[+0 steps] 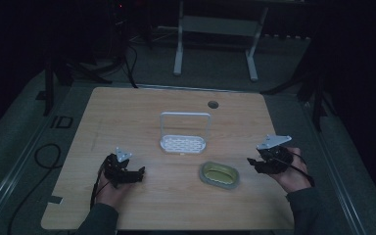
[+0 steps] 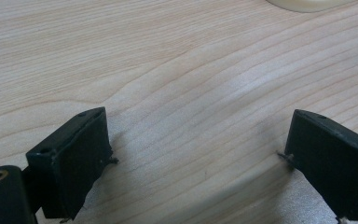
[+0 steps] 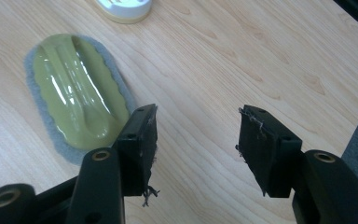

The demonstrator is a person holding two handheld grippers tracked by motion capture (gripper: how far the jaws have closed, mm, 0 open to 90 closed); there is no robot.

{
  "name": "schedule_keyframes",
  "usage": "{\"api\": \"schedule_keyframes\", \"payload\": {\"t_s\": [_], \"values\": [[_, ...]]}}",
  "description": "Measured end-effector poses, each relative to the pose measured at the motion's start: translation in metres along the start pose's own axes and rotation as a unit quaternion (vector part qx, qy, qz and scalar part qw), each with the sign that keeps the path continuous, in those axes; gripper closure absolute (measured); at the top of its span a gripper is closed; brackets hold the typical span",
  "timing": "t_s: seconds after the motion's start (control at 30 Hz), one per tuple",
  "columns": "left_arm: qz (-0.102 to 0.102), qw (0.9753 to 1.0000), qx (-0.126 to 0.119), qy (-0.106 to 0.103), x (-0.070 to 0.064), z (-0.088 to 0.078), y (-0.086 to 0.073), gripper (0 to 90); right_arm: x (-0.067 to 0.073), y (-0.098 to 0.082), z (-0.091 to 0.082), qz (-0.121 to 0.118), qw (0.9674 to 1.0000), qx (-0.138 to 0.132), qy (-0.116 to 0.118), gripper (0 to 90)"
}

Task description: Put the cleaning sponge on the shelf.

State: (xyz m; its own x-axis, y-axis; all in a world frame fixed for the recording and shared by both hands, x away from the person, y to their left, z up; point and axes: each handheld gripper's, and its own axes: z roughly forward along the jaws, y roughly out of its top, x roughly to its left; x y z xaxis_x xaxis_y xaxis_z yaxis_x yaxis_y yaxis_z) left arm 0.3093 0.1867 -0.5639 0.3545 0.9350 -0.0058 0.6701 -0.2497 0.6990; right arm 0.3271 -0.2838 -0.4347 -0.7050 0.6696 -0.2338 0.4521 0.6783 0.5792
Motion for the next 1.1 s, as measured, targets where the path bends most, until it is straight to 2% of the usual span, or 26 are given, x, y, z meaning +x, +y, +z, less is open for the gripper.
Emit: {"api": "schedule_keyframes", "payload": {"t_s": [1.1], "values": [[0.000, 1.0000, 0.000, 0.000, 0.000, 0.000, 0.000, 6.6, 0.010, 0.029, -0.002, -0.041, 0.9979, 0.012, 0.048, 46.4]]}}
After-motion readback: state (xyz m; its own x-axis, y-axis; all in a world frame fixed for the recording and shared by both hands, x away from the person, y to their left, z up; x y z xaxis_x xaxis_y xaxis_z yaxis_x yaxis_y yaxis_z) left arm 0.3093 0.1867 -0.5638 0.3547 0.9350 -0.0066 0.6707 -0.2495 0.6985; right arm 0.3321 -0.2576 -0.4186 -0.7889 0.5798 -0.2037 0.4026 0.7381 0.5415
